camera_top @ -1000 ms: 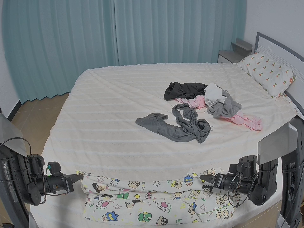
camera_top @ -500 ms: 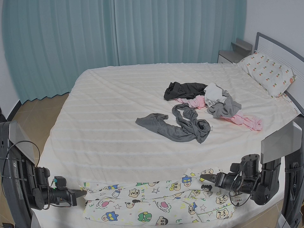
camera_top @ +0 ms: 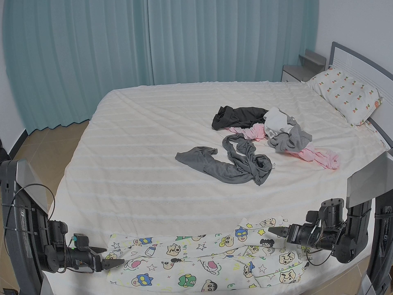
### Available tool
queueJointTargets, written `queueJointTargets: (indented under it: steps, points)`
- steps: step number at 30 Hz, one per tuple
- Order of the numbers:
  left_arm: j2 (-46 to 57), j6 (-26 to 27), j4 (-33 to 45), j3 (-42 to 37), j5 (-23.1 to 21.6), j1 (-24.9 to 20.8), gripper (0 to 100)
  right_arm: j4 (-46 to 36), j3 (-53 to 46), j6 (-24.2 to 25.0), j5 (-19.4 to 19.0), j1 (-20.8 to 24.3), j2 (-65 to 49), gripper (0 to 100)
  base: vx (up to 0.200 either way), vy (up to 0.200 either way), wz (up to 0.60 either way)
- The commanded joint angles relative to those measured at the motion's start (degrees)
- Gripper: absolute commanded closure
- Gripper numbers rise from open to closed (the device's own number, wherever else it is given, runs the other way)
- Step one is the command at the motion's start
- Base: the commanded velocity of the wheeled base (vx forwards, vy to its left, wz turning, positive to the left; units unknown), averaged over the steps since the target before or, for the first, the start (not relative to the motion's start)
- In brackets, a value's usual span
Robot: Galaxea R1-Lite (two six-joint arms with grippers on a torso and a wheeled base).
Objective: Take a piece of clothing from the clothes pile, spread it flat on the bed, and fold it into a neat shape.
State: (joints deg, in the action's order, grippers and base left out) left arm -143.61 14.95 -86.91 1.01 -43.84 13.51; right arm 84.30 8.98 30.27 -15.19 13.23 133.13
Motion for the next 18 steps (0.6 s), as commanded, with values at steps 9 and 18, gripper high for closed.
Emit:
queueJointTargets:
  steps: [9,18]
  points:
    - [0.0,-1.5,-0.3,-1.0,-1.6,2.2,0,-4.3,6.2,-1.5,0.2,-0.8,5.0,0,0.000,0.000,0.00]
    - [0.1,-1.6,-0.5,-1.0,-1.6,2.2,0,-10.9,11.8,-1.6,0.2,-0.2,5.6,0,0.000,0.000,0.00]
